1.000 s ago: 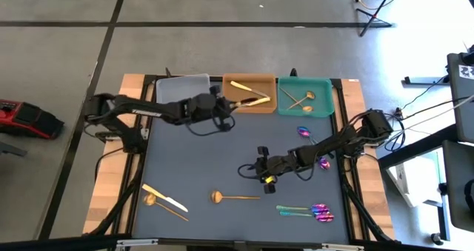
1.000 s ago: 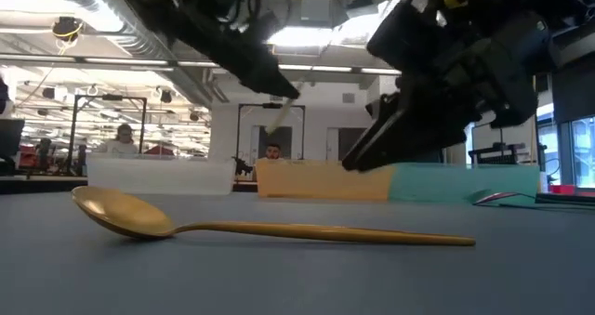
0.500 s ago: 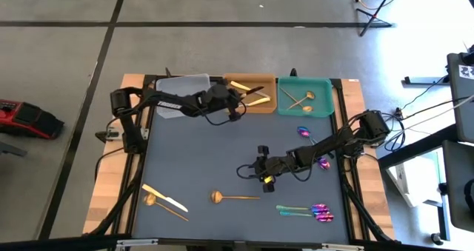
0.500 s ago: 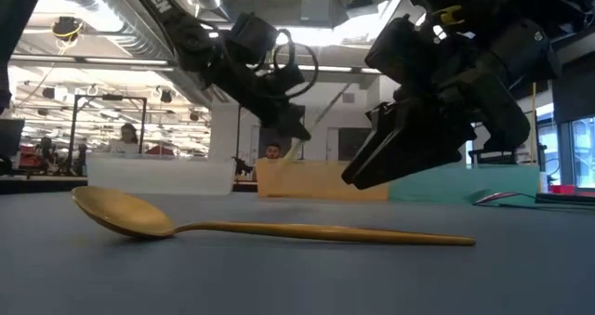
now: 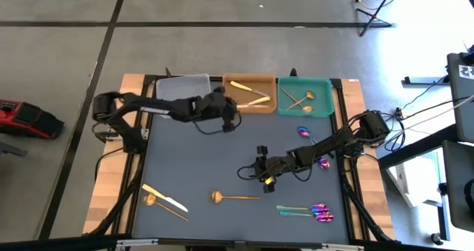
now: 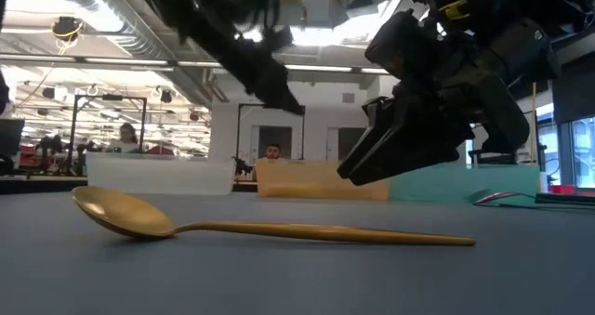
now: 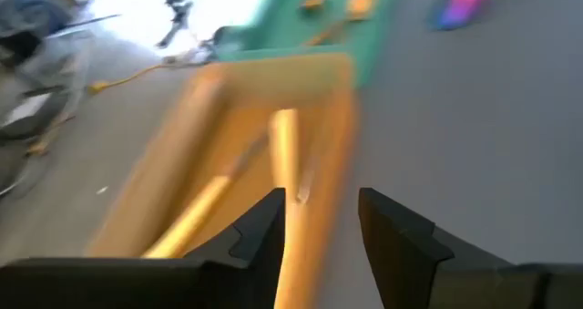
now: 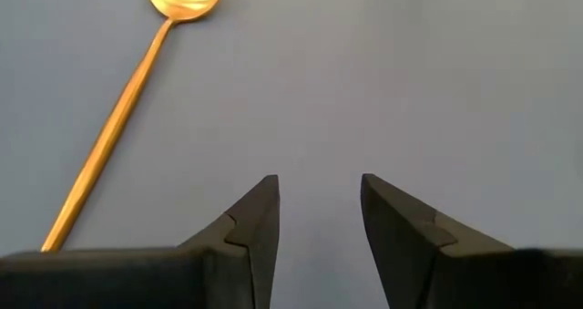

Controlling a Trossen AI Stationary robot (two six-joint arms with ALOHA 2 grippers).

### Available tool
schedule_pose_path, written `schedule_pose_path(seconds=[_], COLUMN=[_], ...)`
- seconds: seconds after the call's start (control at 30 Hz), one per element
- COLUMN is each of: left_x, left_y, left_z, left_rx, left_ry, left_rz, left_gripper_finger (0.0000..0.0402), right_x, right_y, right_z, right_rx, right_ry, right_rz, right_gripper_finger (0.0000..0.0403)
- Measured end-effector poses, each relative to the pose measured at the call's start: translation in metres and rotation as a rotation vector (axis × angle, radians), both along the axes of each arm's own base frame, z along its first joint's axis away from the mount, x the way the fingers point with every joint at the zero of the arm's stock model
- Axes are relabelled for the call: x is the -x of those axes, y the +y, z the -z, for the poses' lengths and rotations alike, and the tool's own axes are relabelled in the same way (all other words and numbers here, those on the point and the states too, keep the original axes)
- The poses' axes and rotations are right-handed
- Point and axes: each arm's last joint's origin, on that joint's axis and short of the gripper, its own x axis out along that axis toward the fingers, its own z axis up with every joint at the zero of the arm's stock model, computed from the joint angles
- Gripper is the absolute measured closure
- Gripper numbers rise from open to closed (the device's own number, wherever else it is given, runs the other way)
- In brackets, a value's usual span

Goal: Sort silverware by color (type)
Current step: Put the yellow table knife into the orange bin, then put the golden spoon into the green bin

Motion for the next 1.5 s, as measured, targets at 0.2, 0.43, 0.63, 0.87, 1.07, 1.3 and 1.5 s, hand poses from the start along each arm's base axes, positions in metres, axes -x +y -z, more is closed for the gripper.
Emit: schedule_pose_path(seconds=[0.2,0.43,0.63,0.87,1.07,1.3,1.5], left_x=[0.007,0.004,-0.001,-0.005,-0.009,-0.010,-0.008], left_y=[-0.071,-0.157,-0.205,-0.237,-0.244,-0.246,-0.249], left_z=[-0.008,0.022,0.060,0.092,0.106,0.124,0.131], left_rx=[0.179,0.299,0.372,0.432,0.406,0.468,0.459], left_ry=[0.043,0.108,0.108,0.061,0.007,0.051,0.071], left_rz=[0.215,0.357,0.369,0.411,0.385,0.391,0.373], left_gripper_finger=[0.0265,0.0265,0.0265,0.0265,0.0265,0.0265,0.0291], right_x=[0.001,0.015,0.031,0.048,0.059,0.073,0.081], right_y=[0.014,0.045,0.067,0.093,0.108,0.123,0.132], right_z=[-0.005,-0.008,-0.017,-0.022,-0.024,-0.024,-0.024], right_rx=[0.038,0.147,0.178,0.093,0.001,-0.115,-0.153], right_ry=[-0.074,-0.105,-0.130,-0.159,-0.169,-0.143,-0.137], right_rz=[-0.094,-0.177,-0.164,-0.144,-0.129,-0.119,-0.120], right_gripper_finger=[0.0260,0.0260,0.0260,0.0260,0.0260,0.0260,0.0260])
